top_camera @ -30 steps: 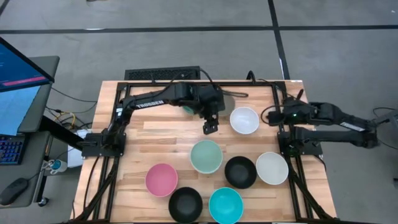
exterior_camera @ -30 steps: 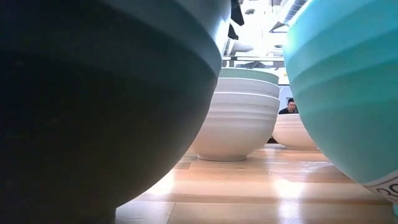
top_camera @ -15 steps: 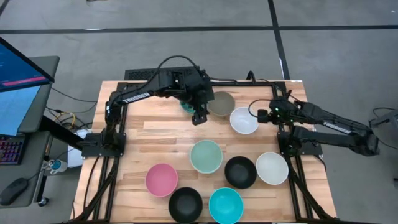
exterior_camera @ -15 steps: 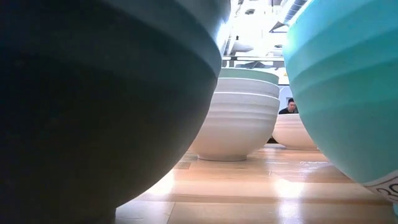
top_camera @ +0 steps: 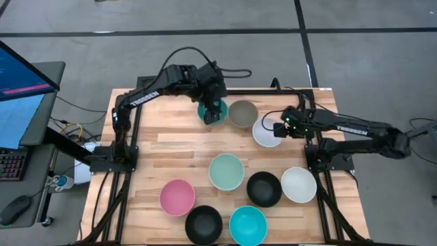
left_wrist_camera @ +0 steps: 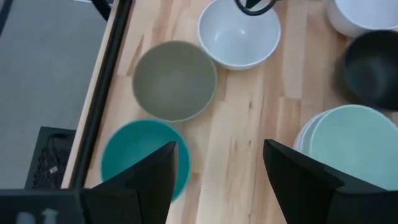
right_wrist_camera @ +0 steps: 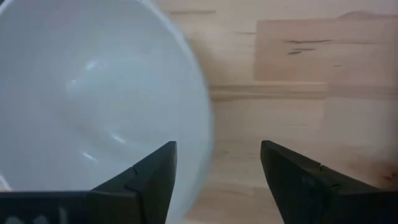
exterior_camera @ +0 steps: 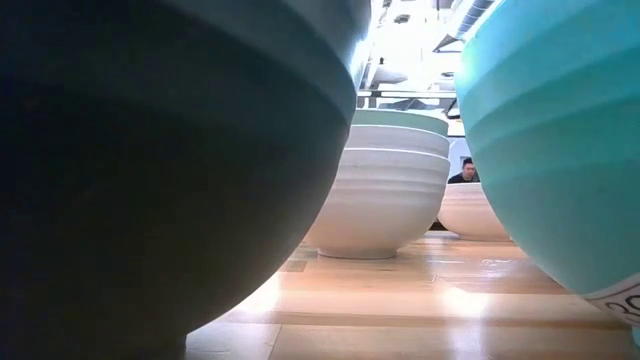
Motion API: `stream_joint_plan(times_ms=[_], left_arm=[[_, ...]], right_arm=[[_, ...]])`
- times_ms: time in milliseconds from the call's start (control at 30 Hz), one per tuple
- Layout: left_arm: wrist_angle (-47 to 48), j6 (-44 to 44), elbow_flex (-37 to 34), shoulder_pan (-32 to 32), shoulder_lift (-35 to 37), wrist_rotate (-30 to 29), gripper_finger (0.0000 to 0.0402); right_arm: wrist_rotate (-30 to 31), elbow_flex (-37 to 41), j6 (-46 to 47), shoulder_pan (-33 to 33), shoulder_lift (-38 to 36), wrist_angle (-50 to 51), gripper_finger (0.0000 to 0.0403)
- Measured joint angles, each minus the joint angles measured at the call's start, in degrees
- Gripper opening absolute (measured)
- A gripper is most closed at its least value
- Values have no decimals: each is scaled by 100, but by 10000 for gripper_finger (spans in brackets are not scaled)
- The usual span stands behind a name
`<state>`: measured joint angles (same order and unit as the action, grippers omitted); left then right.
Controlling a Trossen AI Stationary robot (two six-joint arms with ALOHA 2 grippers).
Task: Nest bowls inside each other
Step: Stack the top white bowl on the top of the light green bowl
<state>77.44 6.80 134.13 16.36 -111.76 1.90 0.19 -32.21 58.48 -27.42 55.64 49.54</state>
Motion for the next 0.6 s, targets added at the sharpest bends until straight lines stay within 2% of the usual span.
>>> stream_joint_plan(times_ms=[233,333,467,600], left_arm=[[360,160,-18,242,17,60,229],[433,273,-102,310,17,74,229],[364,326,-191,377,56,309,229],[328,331,-203,453,55,736,229]], right_arm=[[-167,0,2,2,405,-507,254],[-181,0,4,1,582,-599,241],[-188,0,11,2,783,-620,194],[-188,0,111,4,821,-648,118]])
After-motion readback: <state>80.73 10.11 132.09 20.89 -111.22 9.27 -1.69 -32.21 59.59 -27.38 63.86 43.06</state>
